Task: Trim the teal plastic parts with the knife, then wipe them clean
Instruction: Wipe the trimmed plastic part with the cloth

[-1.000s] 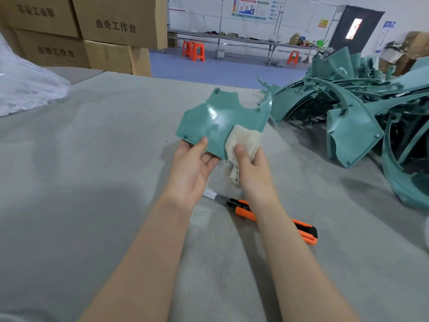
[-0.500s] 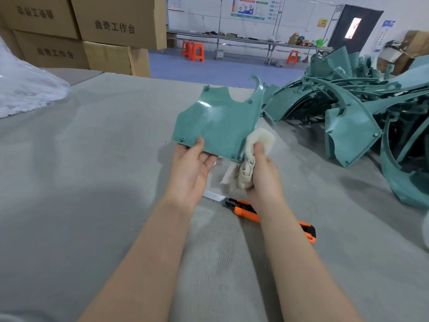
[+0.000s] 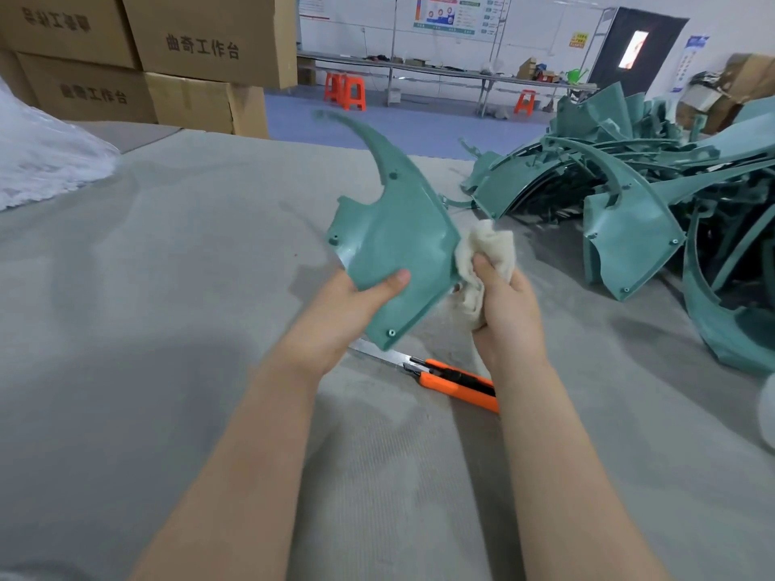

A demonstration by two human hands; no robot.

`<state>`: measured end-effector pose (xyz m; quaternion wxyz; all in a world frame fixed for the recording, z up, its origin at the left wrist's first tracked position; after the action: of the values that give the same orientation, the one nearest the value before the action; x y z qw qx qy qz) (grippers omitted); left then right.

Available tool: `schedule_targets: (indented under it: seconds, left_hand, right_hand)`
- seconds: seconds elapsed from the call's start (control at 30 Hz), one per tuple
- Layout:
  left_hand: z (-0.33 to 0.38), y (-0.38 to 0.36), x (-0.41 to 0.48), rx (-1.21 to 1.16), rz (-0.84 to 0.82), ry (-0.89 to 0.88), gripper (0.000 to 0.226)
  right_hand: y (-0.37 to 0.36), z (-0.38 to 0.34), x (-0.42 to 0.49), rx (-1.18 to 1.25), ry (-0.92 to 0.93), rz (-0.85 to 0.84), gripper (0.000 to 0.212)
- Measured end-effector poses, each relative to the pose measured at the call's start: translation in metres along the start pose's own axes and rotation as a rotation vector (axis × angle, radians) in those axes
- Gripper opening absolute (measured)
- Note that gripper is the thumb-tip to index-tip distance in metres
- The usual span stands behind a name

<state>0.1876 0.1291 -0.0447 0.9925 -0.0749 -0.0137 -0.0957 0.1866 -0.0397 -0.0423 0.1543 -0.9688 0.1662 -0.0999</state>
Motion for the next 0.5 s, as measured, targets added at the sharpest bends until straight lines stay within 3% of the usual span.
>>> schedule_targets:
  seconds: [0.1,0.2,0.3,0.5]
  left_hand:
    - [0.009,0.004,0.000,-0.007,0.194,-0.120,0.020]
    - [0.011,0.002,-0.002,-0.025,0.295,-0.154,0.017]
    - [0.011,0.002,-0.003,-0.053,0.367,-0.153,0.012]
    - [0.015,-0.003,-0.002,0.089,0.250,-0.176,0.020]
  right_hand:
    - [0.002,0.012,-0.002,0.154,-0.111,0.163,0.016]
    - [-0.021,0.019,-0.011,-0.149,-0.124,-0.091,0.016]
    - [-0.052,0.023,-0.027,-0.473,-0.011,-0.396,0.020]
    - [-0.047,0.020,-0.024,-0.566,0.116,-0.107,0.029]
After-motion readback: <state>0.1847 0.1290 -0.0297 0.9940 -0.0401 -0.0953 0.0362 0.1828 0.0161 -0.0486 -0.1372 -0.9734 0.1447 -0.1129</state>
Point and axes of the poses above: each hand's wrist, its own x-axis towards the middle knuckle, its own y-axis out of the back of the hand, z = x × y, the point moved 6 cm from there along x, towards the middle knuckle, and after that the axes turned 7 degrees about y, right-handed, at the moved point
